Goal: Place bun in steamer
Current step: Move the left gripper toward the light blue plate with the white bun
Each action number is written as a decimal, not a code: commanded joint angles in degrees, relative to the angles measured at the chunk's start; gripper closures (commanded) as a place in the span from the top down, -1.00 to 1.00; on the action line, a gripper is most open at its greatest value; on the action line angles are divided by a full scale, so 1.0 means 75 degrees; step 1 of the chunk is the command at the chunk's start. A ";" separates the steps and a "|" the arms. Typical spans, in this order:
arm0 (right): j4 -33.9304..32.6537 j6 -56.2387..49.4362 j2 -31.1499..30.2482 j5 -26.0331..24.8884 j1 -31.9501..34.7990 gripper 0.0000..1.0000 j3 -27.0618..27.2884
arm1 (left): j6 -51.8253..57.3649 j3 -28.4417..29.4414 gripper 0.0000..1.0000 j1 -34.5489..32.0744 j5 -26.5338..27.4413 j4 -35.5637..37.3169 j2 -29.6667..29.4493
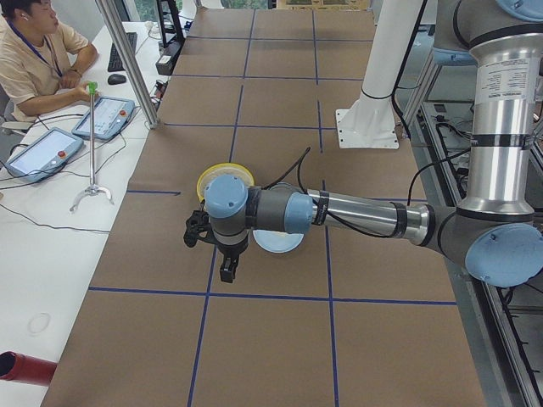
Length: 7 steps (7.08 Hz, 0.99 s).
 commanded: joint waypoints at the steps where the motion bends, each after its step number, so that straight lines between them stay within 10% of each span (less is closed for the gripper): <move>1: 0.0000 0.0000 0.0000 0.0000 0.0000 1.00 0.0000 | -0.0086 -0.0085 1.00 0.0898 -0.0052 -0.1055 0.0074; 3: 0.0000 0.0000 0.0000 0.0000 0.0000 1.00 0.0000 | -0.0191 -0.0238 1.00 0.1747 -0.0100 -0.1511 0.0074; 5: 0.0000 0.0000 0.0000 0.0000 0.0000 1.00 0.0000 | -0.3071 -0.0799 1.00 0.4138 0.2091 -0.3064 0.0132; 7: 0.0000 0.0000 0.0000 0.0000 0.0000 1.00 0.0000 | -0.4567 -0.0824 1.00 0.5027 0.2233 -0.3518 0.0458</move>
